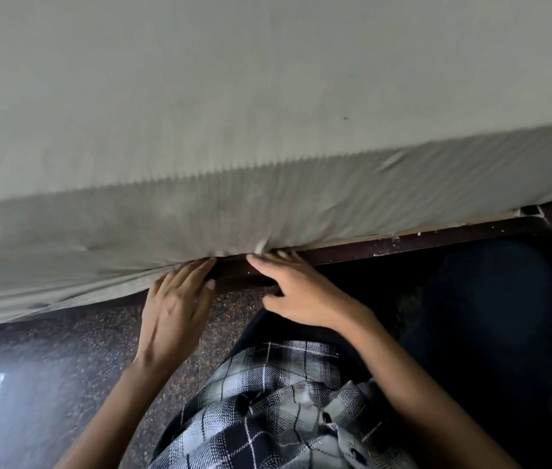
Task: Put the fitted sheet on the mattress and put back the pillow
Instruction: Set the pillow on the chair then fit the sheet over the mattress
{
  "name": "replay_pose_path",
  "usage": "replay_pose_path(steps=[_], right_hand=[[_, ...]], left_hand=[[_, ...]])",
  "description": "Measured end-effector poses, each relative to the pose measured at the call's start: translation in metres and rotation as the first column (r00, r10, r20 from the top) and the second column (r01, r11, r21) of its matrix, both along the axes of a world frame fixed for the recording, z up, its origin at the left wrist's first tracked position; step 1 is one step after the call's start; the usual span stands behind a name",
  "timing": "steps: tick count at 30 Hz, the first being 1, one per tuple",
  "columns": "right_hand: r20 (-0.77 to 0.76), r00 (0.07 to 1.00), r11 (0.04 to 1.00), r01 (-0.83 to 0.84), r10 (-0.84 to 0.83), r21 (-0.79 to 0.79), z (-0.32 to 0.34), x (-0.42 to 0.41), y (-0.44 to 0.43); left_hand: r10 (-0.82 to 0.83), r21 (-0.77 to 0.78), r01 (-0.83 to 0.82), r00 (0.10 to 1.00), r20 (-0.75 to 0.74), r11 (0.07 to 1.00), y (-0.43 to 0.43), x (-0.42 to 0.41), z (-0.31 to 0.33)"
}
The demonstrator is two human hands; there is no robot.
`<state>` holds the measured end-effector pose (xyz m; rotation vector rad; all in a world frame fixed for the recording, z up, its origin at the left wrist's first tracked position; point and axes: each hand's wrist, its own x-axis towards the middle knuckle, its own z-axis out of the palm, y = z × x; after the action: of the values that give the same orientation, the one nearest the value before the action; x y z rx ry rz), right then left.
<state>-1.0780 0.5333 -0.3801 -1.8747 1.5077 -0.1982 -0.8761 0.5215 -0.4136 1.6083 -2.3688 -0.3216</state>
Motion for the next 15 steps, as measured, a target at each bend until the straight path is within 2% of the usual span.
replay_pose_path(steps=[1, 2, 3, 5, 6, 9, 15], right_hand=[[0.065, 0.993, 0.995, 0.101, -0.1, 0.0, 0.001, -0.016, 0.008], [0.072, 0.974, 0.973, 0.221, -0.216, -0.064, 0.0, -0.032, 0.014], [0.028, 0.942, 0.923, 0.334, -0.336, -0.192, -0.003, -0.046, 0.018], [-0.098, 0.888, 0.83, 0.374, -0.449, -0.413, -0.012, -0.066, 0.022], [-0.16, 0.876, 0.822, 0.345, -0.455, -0.453, -0.016, -0.07, 0.022], [-0.332, 0.85, 0.862, 0.239, -0.408, -0.447, -0.029, -0.066, 0.024], [-0.476, 0.799, 0.924, 0.253, -0.366, -0.285, -0.022, -0.054, 0.012]], left_hand=[[0.024, -0.001, -0.024, 1.0, 0.0, 1.0, -0.001, -0.001, 0.0], [0.043, -0.006, -0.043, 0.999, 0.008, 0.999, -0.002, -0.003, 0.0], [0.053, -0.006, -0.053, 0.998, 0.029, 0.999, -0.002, -0.006, -0.001], [0.052, 0.004, -0.053, 0.995, 0.091, 0.999, 0.001, -0.01, -0.003], [0.046, 0.004, -0.047, 0.99, 0.131, 0.999, 0.002, -0.011, -0.005], [0.039, -0.01, -0.037, 0.97, 0.24, 0.999, 0.007, -0.013, -0.015], [0.048, -0.013, -0.046, 0.979, 0.199, 0.999, -0.004, -0.019, -0.018]])
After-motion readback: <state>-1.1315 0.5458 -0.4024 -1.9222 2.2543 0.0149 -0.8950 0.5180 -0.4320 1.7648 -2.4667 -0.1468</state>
